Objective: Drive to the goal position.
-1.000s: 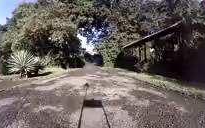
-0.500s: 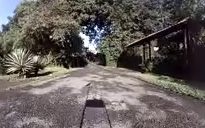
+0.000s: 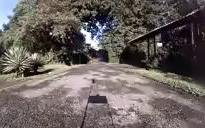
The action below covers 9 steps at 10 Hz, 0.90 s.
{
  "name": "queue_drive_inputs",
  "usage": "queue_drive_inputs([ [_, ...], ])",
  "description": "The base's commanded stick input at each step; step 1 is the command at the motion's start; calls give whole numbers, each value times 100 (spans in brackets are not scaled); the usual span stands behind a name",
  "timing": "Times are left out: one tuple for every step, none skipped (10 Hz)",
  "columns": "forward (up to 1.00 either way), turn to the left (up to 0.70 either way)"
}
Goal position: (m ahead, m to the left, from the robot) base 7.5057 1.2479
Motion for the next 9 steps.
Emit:
queue_drive_inputs([
  [70, 0],
  [70, 0],
  [70, -23],
  [70, -35],
  [70, -35],
  [70, -35],
  [70, -35],
  [70, -35],
  [70, -31],
])
